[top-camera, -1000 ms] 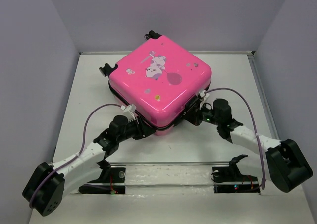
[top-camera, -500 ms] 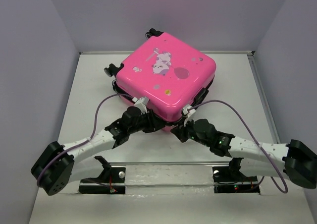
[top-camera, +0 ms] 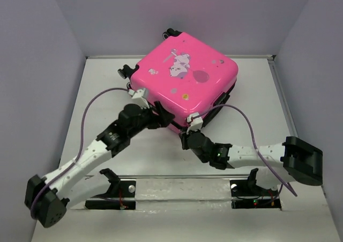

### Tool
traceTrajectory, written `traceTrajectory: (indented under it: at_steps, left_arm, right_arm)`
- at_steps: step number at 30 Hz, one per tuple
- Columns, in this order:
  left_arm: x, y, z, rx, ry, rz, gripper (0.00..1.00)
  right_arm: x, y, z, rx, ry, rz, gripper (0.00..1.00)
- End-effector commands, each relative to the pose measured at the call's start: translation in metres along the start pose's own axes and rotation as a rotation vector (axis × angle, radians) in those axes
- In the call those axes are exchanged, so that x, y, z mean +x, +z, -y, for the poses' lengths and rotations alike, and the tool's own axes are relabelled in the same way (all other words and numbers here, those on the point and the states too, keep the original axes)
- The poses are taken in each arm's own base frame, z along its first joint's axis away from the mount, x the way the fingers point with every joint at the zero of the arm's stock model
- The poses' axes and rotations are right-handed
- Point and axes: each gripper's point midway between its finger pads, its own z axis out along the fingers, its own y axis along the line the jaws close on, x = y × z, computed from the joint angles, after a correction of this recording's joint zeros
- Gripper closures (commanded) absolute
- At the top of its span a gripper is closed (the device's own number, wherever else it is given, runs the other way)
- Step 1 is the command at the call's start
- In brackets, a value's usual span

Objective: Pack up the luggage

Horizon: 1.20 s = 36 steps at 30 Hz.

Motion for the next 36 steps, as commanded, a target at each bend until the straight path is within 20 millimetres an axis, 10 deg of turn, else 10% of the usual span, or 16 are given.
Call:
traceTrajectory:
  at_steps: [1, 5, 12, 26, 36]
  left_arm:
    - [-0.117, -0.056, -0.017, -0.05, 0.017, 0.273, 0.02]
    - [-0.181, -0.052, -0.054, -0.086, -0.046, 0.31, 0.01]
    - [-0.233, -0.003, -0.136, -0.16, -0.23, 0.31, 0.01]
    - [-0.252, 0.075, -0.191, -0.149, -0.366, 0.22, 0.01]
    - [-0.263, 0.078, -0.195, -0.099, -0.437, 0.309, 0.01]
  right_arm:
    - [-0.04, 0.002, -0.03, -0.054, 0.185, 0.146, 0.93]
    - [-0.031, 0.003, -0.03, -0.06, 0.177, 0.122, 0.93]
    - [-0.033, 0.0, -0.033, -0.085, 0.15, 0.114, 0.93]
    - [-0.035, -0.008, -0.039, -0.148, 0.12, 0.108, 0.93]
    - [-0.03, -0.005, -0.045, -0.166, 0.089, 0.079, 0.93]
